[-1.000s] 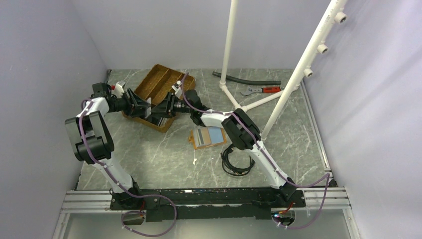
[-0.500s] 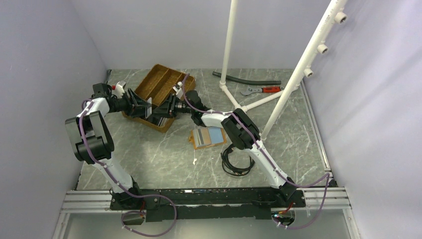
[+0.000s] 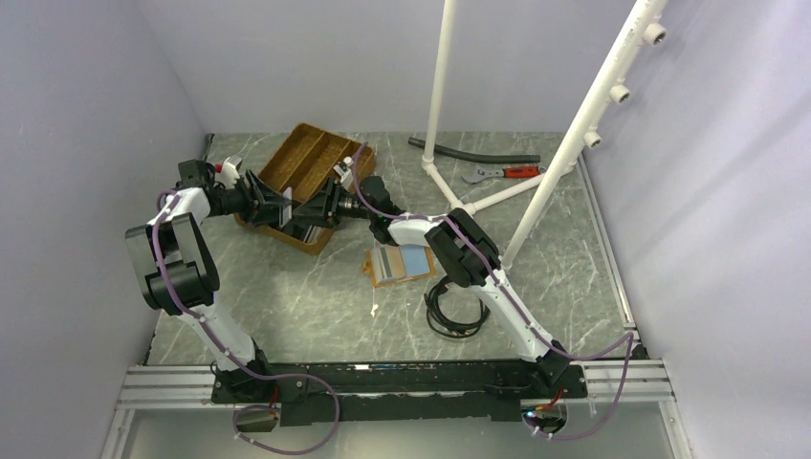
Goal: Put the credit cards into the card holder
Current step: Pick up the credit card from the storage box.
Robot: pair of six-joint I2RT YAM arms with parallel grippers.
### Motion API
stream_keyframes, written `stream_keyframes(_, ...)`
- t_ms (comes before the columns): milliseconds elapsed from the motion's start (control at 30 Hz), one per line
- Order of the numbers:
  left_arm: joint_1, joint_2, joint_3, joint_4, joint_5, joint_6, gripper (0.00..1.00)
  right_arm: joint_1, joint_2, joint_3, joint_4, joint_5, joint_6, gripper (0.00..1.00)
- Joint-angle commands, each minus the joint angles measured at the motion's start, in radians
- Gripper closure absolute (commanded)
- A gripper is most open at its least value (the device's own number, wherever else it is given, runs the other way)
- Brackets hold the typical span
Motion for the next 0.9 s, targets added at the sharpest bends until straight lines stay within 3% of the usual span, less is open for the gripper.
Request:
stream_keyframes(0, -0.008, 0.0, 0.007, 0.001, 0.029, 0.014, 0.8, -0.006, -0.035, 0.018, 0.058, 0.016, 0.008, 0.47)
stream_keyframes(333, -0.041, -0.017, 0.009, -0.027, -0.001, 0.04, 0.83, -0.037, -0.015, 0.055, 0.054, 0.062, 0.066, 0.43)
stream_keyframes(867, -0.044, -0.017, 0.004, -0.011, 0.027, 0.034, 0.85, -0.046, 0.055, 0.176, -0.001, 0.062, 0.09, 0.46)
